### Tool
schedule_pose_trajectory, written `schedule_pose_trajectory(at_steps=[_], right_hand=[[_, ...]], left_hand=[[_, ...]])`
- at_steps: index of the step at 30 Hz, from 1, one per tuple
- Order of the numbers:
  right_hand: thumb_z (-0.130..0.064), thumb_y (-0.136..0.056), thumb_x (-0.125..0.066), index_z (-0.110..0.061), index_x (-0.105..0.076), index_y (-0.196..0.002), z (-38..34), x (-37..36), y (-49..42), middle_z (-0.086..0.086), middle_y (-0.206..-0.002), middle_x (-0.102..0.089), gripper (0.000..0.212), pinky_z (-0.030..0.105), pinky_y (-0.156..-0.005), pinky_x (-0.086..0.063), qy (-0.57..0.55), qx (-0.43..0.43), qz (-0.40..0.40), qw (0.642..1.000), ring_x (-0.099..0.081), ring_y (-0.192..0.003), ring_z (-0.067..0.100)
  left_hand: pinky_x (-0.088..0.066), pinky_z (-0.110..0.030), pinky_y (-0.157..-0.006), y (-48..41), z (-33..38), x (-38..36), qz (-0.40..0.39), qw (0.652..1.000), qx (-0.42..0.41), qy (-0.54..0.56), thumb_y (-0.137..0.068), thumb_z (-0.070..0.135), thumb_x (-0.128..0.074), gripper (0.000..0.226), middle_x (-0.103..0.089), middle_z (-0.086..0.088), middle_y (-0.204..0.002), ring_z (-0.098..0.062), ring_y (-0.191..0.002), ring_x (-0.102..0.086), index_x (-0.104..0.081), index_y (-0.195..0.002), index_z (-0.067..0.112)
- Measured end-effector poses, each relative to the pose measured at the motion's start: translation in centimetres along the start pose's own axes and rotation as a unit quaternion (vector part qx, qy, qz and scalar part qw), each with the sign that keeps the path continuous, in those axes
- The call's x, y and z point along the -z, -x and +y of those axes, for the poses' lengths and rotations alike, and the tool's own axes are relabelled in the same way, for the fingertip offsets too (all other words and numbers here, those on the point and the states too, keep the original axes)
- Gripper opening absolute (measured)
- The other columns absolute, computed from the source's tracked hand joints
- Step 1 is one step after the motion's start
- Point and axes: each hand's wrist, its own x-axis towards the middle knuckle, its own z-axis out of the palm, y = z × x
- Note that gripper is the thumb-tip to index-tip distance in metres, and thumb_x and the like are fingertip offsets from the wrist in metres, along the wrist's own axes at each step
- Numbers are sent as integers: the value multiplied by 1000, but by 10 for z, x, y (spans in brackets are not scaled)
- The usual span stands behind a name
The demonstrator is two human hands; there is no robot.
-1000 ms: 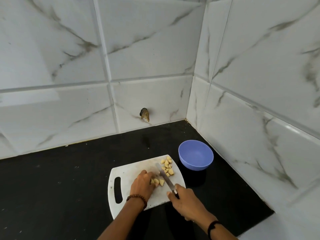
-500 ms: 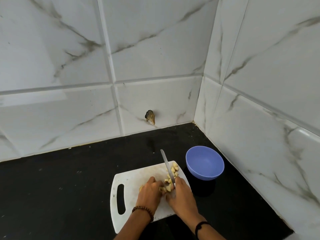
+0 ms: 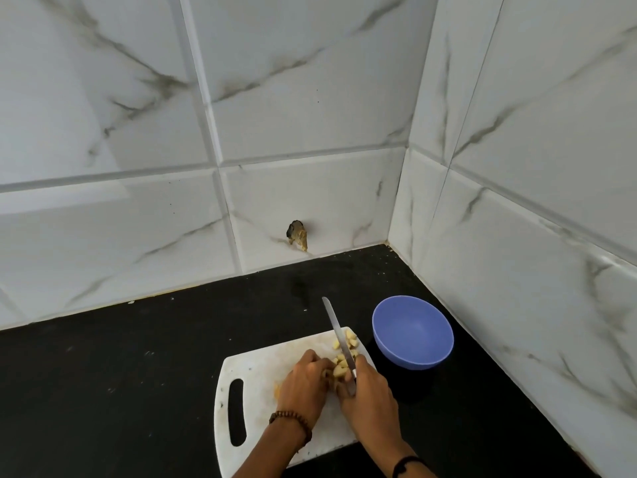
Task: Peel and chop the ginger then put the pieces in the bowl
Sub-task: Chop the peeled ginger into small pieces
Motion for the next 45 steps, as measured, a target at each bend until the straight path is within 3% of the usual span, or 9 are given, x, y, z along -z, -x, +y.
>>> schedule_pose_trajectory(at_steps=[9, 14, 18, 21, 29, 35, 39, 43, 45], right_hand=[[-45, -95, -56, -24, -40, -141, -8, 2, -8, -7, -119, -62, 53, 19, -85, -51, -37, -32, 13, 999, -59, -107, 8], [-40, -95, -58, -23, -39, -142, -7, 3, -9, -4, -120, -60, 53, 22, -88, -52, -49, -45, 3, 998, -59, -106, 8], [-43, -95, -58, -23, -44, -137, -4, 2, -6, -5, -120, -60, 49, 21, -87, -53, -72, -53, 5, 996, -58, -107, 9], [-47, -93, -59, -23, -43, -139, -3, 0, -4, -6, -121, -61, 55, 26, -91, -55, -80, -58, -4, 995, -60, -109, 10], [-45, -93, -59, -20, -48, -130, -3, 7, -2, -6, -120, -60, 47, 22, -91, -52, -84, -63, 16, 994, -59, -109, 9], [-46, -91, -62, -25, -42, -143, -5, -3, 8, -7, -120, -62, 60, 29, -95, -54, -103, -38, -39, 993, -61, -108, 9], [-40, -91, -64, -23, -45, -141, -5, -10, 17, -7, -118, -63, 56, 21, -95, -50, -113, -22, -76, 990, -60, -109, 8], [-35, -94, -60, -27, -42, -142, -8, -10, 19, -6, -125, -60, 52, 22, -97, -47, -113, -33, -93, 989, -55, -111, 9], [-34, -94, -61, -28, -41, -142, -8, -10, 20, -7, -124, -60, 52, 20, -93, -47, -112, -35, -97, 988, -54, -105, 6]], left_hand=[[-48, -18, -77, -2, 0, 2, -9, 1000, -3, 14, -91, 18, -57, 29, -54, 11, -112, -9, -98, -56, -62, -113, 35], [-48, -15, -81, -4, -1, 0, -14, 999, -2, 32, -90, 18, -60, 29, -54, 11, -115, -6, -97, -55, -62, -113, 34], [-39, -10, -74, 0, -3, -3, 15, 998, 40, 35, -91, 24, -59, 25, -51, 9, -115, -4, -92, -50, -58, -116, 27], [-45, -14, -78, 2, 0, -4, 26, 996, 67, 51, -89, 23, -60, 21, -56, 6, -111, -5, -89, -50, -59, -110, 25], [-52, -24, -91, -14, 14, -4, -2, 990, 77, 114, -88, 11, -61, 32, -64, 1, -112, -10, -99, -61, -61, -118, 20], [-53, -17, -83, 20, -4, 9, -9, 987, 24, 161, -80, 2, -65, 38, -67, 9, -104, -2, -92, -62, -69, -109, 26], [-51, -13, -86, 41, -19, 15, -17, 984, 29, 177, -81, 2, -65, 37, -66, 14, -106, 4, -94, -62, -70, -110, 24], [-44, -1, -78, 46, -19, 20, 4, 982, 23, 189, -86, 6, -65, 27, -65, 24, -93, 16, -90, -58, -73, -103, 25], [-43, 0, -76, 44, -17, 19, 10, 983, 18, 184, -84, 6, -68, 24, -69, 19, -93, 14, -85, -60, -75, -99, 23]])
